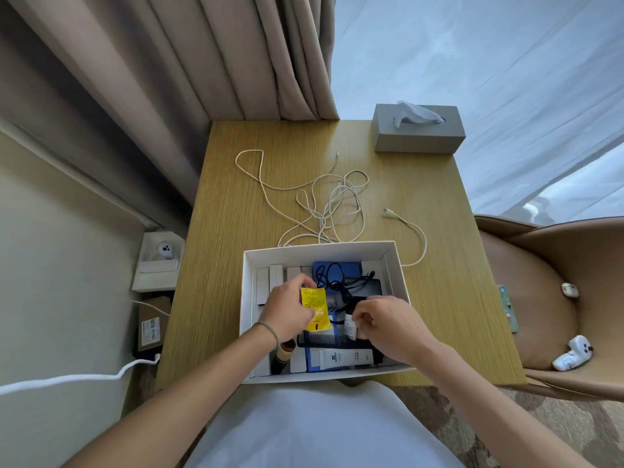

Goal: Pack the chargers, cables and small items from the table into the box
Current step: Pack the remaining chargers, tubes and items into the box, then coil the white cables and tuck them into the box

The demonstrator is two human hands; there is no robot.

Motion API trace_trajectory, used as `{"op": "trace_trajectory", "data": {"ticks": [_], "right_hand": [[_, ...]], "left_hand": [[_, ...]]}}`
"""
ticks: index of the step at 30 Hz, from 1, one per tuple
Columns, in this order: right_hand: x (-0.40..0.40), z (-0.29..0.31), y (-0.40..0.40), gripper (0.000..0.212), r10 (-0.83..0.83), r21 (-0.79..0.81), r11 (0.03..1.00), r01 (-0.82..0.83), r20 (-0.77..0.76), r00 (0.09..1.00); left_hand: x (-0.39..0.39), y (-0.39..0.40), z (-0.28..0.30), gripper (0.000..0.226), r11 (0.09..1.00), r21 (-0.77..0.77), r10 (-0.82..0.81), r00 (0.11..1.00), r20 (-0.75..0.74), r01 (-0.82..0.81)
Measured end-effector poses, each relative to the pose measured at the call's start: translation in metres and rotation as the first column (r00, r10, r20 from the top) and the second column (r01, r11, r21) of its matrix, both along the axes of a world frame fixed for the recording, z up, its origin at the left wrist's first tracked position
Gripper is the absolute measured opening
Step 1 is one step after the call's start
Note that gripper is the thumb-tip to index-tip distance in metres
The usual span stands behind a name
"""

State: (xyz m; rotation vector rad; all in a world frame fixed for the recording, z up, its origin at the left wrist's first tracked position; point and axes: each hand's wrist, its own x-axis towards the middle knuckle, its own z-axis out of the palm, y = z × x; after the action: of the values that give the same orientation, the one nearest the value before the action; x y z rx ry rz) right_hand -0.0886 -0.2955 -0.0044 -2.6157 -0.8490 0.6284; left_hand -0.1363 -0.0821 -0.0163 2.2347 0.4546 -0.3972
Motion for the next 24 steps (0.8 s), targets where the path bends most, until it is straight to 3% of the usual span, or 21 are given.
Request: {"op": "trace_trajectory", "data": {"ticks": [7,13,18,24], "right_hand": [[0.020,0.021,0.008,0.020,-0.156,0.236,0.957,0.167,-0.063,0.986],[0.081,0.031,-0.005,0.018,-0.410,0.367,0.828,0.423,-0.119,0.904],[0.145,-0.001,-0.020,0.018,-0.565,0.271,0.784,0.558,-0.060,0.823],[0.194,-0.060,-0.055,0.028,-0.783,0.149,0.600,0.786,-0.094,0.615]], "left_hand": [[-0.004,-0.001,0.002,0.017,0.998,0.064,-0.008,0.999,0.044,0.005],[0.017,0.007,0.027,0.017,0.971,0.235,-0.095,0.977,0.192,0.048],[0.065,-0.006,0.054,0.017,0.978,0.182,-0.154,0.938,0.310,0.100],[0.122,-0.030,0.062,0.015,1.000,0.001,-0.026,0.970,0.241,0.027]]}}
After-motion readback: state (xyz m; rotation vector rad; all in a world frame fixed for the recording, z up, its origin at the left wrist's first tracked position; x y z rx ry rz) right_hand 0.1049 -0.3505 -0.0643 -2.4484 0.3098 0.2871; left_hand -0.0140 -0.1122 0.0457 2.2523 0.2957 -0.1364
